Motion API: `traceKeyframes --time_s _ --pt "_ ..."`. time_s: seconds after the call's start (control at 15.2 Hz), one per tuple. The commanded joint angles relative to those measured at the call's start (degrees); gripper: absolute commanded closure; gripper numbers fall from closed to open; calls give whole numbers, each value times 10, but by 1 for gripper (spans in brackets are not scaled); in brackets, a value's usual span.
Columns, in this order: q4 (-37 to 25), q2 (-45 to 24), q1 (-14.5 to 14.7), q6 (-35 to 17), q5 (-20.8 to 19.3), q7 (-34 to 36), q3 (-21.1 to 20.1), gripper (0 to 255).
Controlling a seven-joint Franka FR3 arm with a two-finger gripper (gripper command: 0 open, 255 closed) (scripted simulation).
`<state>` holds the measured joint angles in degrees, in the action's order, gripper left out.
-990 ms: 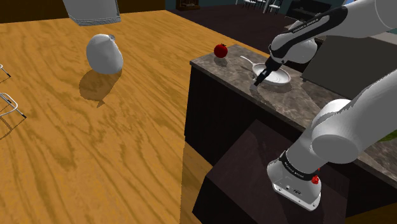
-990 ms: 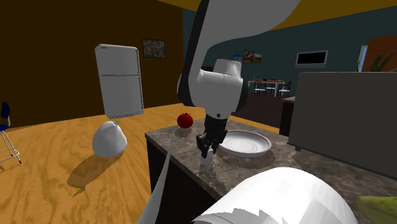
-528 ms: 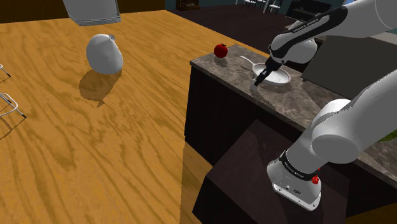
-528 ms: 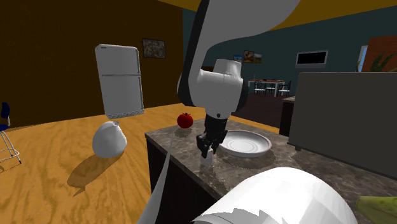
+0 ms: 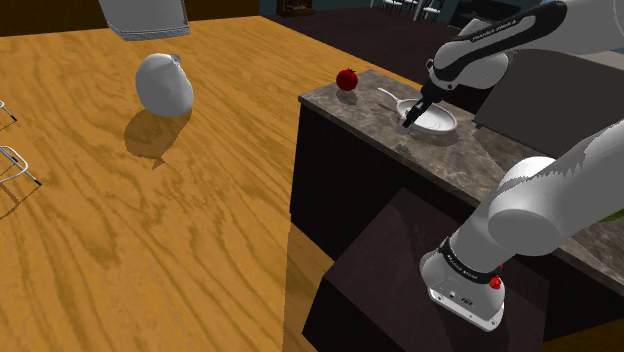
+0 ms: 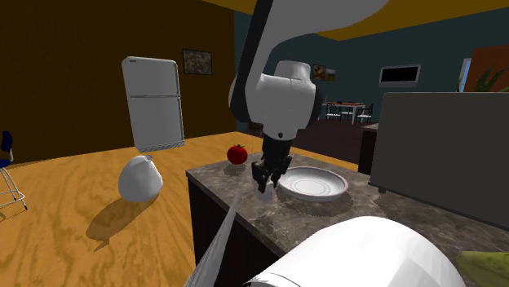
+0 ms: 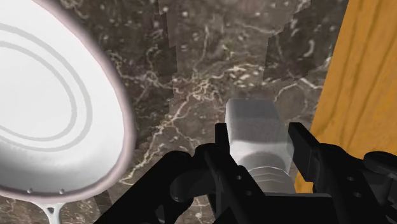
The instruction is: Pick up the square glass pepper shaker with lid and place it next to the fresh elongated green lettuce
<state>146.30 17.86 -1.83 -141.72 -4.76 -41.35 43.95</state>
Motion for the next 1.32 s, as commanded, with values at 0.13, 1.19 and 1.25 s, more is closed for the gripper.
traceKeyframes --time_s 0.13,1.19,1.25 --pt "-13 25 -13 36 -17 17 -17 255" --pt "-90 89 -34 173 -41 54 -66 255" --pt "-96 92 -34 181 -41 56 -68 255"
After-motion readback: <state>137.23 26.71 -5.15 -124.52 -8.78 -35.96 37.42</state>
